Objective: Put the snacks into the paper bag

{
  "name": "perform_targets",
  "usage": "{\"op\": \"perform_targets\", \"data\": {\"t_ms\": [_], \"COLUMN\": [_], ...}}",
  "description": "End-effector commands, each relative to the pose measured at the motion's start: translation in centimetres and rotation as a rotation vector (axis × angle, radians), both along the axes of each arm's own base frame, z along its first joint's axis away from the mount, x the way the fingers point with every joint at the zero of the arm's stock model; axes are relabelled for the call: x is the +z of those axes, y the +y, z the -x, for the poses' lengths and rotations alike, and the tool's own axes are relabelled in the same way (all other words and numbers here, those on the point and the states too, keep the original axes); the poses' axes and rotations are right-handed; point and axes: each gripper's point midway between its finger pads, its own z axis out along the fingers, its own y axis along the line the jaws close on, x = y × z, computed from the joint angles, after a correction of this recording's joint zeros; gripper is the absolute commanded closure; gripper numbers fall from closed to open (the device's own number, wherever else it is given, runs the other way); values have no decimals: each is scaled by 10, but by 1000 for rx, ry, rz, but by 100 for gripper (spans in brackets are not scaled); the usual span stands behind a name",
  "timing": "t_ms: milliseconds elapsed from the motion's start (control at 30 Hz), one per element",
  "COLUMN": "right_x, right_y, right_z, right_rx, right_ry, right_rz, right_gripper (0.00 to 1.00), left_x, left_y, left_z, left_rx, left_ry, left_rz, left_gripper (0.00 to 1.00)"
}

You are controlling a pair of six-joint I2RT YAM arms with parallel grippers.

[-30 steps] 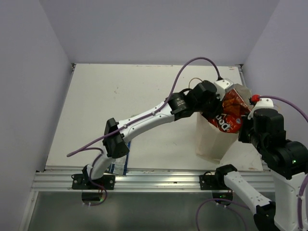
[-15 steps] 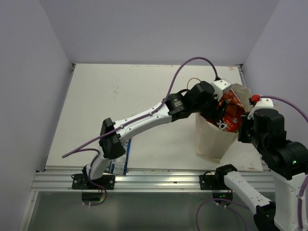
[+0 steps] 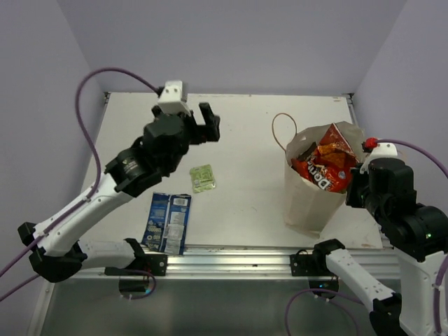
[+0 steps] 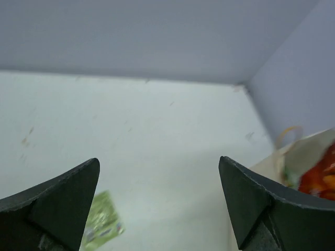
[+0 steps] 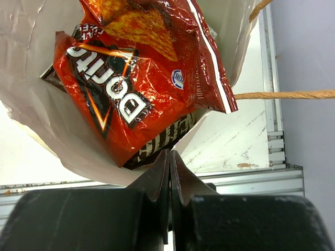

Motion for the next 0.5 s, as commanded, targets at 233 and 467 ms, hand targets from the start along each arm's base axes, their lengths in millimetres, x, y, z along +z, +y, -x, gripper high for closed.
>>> {"op": "perform_targets", "data": {"t_ms": [233,467], "right_x": [10,10], "right_y": [6,9], "right_z": [-3,-1], "right_rx": [43,57], "right_ry": [-29,-31], "right_rz": [-10,-21], "right_gripper": [100,100], "left_x": [-294,-339], "left_y": [106,131], "left_z": [72,99], "left_rx": [322,380], "left_ry": [700,769], "left_rz": [-312,-232], "left_gripper": [0,0]}}
